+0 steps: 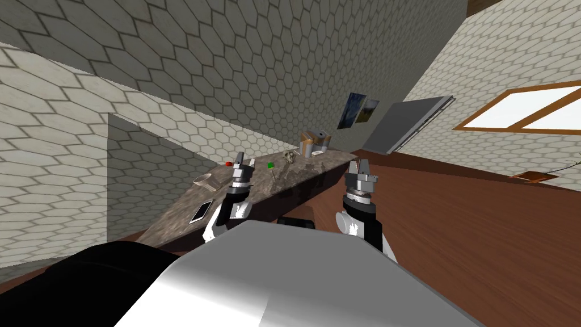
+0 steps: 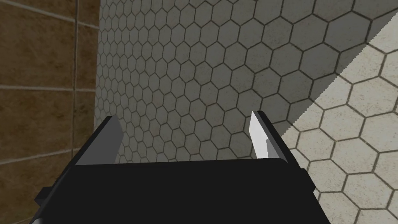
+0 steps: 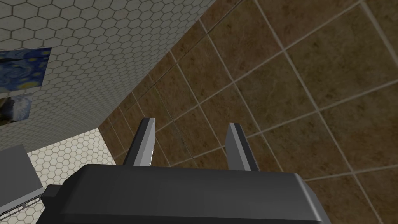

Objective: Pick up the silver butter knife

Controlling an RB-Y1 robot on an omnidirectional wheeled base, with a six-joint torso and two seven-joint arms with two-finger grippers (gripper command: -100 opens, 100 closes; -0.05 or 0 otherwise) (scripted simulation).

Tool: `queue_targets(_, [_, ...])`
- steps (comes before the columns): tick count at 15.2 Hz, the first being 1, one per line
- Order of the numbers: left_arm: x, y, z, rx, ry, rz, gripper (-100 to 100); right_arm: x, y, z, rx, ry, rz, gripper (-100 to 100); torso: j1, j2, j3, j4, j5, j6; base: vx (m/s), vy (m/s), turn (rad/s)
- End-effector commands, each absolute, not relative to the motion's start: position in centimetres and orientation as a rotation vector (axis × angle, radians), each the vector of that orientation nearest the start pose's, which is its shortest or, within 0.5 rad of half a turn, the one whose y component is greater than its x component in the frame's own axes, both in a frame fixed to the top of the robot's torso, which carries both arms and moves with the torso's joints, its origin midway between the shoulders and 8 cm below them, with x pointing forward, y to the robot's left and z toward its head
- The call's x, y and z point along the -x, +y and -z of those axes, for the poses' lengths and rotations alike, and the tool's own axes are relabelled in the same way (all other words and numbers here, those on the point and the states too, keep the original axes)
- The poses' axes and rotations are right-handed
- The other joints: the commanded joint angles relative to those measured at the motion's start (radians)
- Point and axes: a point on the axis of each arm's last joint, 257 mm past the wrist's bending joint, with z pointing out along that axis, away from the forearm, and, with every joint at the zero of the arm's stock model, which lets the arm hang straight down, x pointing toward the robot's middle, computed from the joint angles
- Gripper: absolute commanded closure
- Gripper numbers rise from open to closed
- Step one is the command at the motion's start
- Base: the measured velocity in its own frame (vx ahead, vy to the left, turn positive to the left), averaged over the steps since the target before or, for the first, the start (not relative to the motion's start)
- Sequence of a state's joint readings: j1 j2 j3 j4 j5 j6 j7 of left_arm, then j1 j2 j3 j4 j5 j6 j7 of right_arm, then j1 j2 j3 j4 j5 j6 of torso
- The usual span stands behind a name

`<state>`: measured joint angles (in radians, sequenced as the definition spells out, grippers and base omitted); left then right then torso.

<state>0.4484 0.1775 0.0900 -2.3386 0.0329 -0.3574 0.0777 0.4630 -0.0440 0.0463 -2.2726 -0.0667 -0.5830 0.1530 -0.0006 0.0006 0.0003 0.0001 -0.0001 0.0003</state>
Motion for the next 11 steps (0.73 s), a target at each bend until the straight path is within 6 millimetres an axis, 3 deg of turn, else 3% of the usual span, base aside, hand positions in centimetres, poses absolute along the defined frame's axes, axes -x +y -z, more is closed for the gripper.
queue_targets(1, [-36.6,29.3,-3.2,0.61,0.806,1.251,-100,-33.4,-26.2,-4.7,-0.537,0.565,-1.283,0,0.0,0.0,0.0,0.0,0.0,0.0,-0.004,-0.009,-0.108])
queue_targets(11, [-39.3,31.7,1.5,0.675,1.001,1.041,-100,-33.4,-26.2,-4.7,-0.537,0.565,-1.283,0,0.0,-0.001,0.0,0.0,0.0,0.0,0.001,-0.007,-0.128])
